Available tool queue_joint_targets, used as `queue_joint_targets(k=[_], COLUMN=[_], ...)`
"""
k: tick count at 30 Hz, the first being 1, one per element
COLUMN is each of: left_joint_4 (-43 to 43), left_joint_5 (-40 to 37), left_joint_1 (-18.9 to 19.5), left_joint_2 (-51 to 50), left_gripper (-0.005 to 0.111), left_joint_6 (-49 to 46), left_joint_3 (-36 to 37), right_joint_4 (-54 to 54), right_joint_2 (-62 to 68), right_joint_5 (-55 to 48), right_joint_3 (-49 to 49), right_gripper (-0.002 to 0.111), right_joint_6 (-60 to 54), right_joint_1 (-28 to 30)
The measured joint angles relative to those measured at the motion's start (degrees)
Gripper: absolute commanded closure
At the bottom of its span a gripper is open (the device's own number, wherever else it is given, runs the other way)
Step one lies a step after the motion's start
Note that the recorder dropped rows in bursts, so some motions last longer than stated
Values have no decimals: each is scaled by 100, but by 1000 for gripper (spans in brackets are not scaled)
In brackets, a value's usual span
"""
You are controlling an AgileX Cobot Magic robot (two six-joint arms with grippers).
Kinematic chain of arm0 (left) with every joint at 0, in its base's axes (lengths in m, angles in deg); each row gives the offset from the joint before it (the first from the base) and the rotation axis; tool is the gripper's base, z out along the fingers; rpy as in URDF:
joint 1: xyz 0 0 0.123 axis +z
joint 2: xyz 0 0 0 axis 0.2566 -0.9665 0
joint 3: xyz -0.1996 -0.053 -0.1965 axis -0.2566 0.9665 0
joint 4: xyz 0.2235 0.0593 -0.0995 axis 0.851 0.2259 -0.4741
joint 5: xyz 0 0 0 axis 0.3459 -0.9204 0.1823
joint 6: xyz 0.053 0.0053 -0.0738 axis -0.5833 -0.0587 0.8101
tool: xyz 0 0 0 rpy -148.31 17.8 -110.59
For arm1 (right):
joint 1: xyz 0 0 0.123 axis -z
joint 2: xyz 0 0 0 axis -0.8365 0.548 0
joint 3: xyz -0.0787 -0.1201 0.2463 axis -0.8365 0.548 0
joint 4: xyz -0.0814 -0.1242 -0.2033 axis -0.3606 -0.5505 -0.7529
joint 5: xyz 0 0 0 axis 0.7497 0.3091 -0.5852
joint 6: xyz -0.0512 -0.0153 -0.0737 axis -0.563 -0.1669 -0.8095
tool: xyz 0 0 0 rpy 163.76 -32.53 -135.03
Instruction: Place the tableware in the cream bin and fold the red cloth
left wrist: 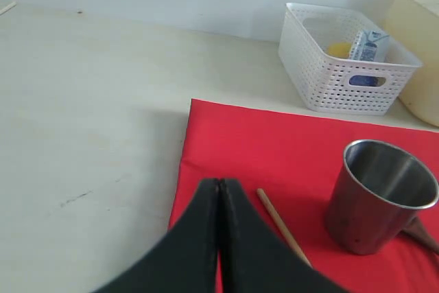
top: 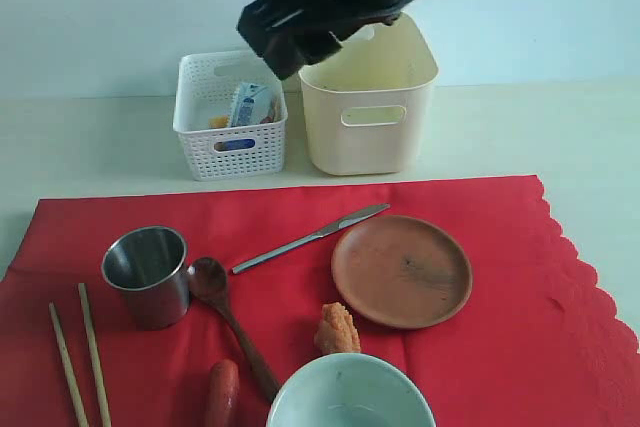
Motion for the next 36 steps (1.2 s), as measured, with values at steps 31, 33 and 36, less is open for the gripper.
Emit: queue_joint_targets(k=[31, 33, 36], left_joint_4=[0, 0, 0], left_joint_5=[-279, -442, -707], left_joint_1=[-417, -590, -901], left_joint_2=[-92, -425, -1349], left_gripper=[107, 107, 107], left_joint_6=[0, 0, 0], left_joint_3=[-245, -774, -1853], right_joint_4=[-560, -560, -551], right_joint_2=[-8914, -9136, -9199], right_joint_5=[1353, 1687, 2151], right_joint_3=[6065, 6337, 6742], right_gripper=[108, 108, 108], right_joint_6=[970, 981, 993], right_joint_1=[0, 0, 0])
